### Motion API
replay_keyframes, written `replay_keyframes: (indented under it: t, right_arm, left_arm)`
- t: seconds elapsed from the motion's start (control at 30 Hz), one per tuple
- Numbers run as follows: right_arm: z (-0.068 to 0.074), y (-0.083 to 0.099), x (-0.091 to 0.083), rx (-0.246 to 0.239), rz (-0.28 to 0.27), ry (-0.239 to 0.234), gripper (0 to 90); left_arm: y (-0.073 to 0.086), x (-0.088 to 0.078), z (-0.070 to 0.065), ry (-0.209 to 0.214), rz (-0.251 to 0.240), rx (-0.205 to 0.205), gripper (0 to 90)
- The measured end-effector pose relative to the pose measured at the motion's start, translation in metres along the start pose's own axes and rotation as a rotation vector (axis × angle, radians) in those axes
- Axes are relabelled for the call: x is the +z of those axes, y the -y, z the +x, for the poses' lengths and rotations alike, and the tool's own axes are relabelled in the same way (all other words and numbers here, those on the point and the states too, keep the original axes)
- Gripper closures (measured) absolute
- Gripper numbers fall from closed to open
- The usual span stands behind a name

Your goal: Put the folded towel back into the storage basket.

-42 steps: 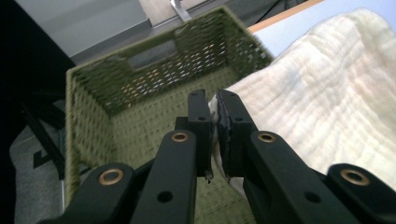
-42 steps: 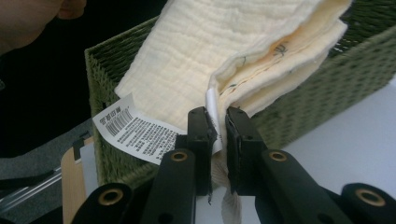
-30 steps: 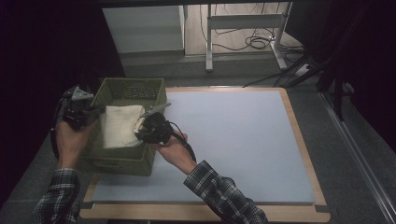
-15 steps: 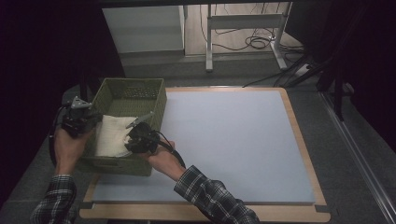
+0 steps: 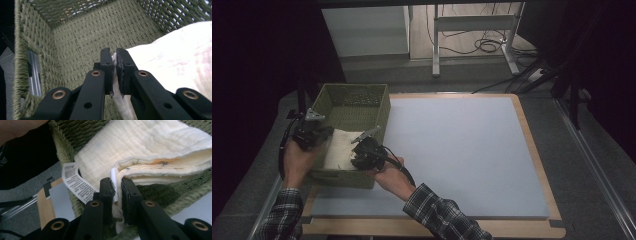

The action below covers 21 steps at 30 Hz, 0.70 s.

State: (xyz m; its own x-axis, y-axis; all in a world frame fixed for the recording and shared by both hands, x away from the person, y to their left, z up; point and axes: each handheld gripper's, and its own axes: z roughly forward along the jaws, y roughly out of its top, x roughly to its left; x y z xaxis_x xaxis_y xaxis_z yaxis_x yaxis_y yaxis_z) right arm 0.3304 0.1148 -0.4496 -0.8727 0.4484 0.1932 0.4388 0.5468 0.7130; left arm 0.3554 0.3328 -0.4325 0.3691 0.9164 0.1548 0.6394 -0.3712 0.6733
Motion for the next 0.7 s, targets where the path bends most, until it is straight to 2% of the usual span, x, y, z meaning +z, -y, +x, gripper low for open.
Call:
replay_keyframes:
  t: [0.13,0.23,0.27,0.37,0.7]
  right_arm:
    - [0.005,0.001,0.001,-0.015,0.011,0.015,79.0]
    - [0.007,0.000,0.003,-0.021,0.011,0.008,74.1]
    - [0.009,-0.001,0.003,-0.028,0.011,0.007,67.8]
    - [0.009,-0.002,0.001,-0.029,0.009,0.010,66.2]
    - [-0.008,-0.006,-0.016,-0.026,-0.040,0.023,59.5]
  left_arm:
    - [0.001,0.003,-0.002,0.003,0.012,0.002,84.2]
    - [0.002,0.008,-0.003,0.011,0.028,0.003,82.0]
    - [0.003,0.010,-0.003,0.012,0.031,0.003,75.6]
    - [0.003,0.011,-0.004,0.019,0.027,0.000,71.0]
    - [0.002,0.009,-0.003,0.023,-0.012,-0.043,54.5]
